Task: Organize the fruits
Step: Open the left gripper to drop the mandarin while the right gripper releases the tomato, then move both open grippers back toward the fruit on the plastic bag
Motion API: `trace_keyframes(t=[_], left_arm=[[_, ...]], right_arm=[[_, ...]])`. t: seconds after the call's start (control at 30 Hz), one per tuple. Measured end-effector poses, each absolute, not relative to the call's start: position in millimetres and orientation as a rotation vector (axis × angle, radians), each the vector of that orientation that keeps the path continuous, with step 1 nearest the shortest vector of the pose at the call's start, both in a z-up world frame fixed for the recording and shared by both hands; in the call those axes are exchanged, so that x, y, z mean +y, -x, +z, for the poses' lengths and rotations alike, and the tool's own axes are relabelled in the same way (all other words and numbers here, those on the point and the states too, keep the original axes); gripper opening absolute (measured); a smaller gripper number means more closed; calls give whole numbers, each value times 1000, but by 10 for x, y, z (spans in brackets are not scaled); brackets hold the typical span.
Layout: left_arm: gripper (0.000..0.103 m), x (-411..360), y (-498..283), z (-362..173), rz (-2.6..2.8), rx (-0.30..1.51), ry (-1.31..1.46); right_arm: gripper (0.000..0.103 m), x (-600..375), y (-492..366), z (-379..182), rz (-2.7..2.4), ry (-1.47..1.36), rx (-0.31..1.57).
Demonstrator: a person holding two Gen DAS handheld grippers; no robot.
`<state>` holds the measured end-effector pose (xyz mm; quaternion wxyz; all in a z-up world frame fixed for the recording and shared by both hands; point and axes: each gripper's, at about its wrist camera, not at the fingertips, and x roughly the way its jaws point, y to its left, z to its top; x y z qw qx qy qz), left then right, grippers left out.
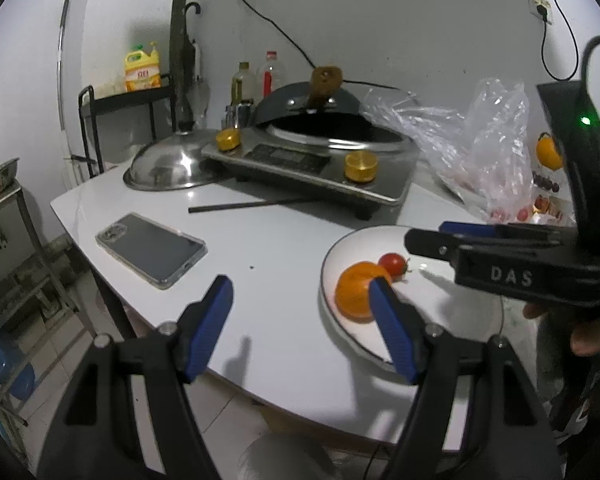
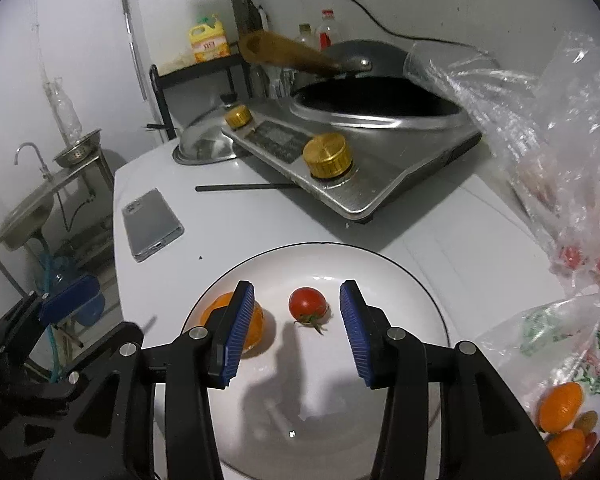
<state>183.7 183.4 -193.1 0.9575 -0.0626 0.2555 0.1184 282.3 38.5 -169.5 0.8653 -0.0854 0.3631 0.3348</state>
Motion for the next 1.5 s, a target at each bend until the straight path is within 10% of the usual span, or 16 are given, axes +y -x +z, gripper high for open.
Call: trace_keyframes(t=[1.5], left_arm=[[75,-7,-1793,-1554,18,437,6]], right_arm=[[49,-1892,-2029,-1087,484,51,498]])
